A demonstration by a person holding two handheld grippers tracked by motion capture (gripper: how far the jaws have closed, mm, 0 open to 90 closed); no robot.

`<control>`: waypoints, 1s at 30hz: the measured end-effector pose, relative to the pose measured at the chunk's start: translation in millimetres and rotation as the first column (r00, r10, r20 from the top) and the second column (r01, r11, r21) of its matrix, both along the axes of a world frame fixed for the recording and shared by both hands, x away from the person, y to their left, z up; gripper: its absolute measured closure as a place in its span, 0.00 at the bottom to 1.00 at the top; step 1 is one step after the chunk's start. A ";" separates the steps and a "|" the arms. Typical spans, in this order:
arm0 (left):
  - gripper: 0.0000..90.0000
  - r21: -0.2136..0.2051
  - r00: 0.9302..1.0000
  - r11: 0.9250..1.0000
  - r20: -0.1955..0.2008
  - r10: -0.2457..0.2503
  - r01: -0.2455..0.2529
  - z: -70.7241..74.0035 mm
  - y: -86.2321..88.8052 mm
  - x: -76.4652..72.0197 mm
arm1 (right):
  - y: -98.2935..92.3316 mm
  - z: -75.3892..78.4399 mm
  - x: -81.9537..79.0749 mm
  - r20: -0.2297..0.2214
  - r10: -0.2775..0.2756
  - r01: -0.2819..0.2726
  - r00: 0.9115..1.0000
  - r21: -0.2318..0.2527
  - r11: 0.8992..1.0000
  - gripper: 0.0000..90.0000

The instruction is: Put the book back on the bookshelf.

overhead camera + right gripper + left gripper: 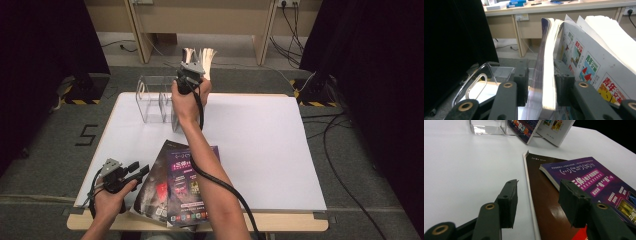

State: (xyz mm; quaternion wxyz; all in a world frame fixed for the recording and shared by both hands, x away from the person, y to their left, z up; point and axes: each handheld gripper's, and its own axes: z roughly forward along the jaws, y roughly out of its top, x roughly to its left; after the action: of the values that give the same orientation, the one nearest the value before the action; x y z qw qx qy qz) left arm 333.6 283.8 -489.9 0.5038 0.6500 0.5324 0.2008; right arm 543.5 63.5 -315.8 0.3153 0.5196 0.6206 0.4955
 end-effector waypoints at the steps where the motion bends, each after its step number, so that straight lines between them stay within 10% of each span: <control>1: 0.54 0.001 1.000 1.000 0.000 -0.001 0.001 0.0 -0.2 0.0 | -0.4 -0.8 -0.7 0.008 0.004 -0.004 1.000 -0.001 1.000 0.74; 30: 0.53 0.008 1.000 1.000 -0.001 -0.007 0.007 -0.8 -5.2 -0.2 | -20.7 -9.1 -31.0 0.071 0.053 -0.059 0.996 0.098 0.993 0.61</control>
State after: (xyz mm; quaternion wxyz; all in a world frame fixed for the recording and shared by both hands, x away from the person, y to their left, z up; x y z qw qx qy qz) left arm 333.4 278.6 -490.7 0.5017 0.6540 0.5294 0.2009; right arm 512.5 42.9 -324.9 0.2960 0.4998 0.5983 0.5519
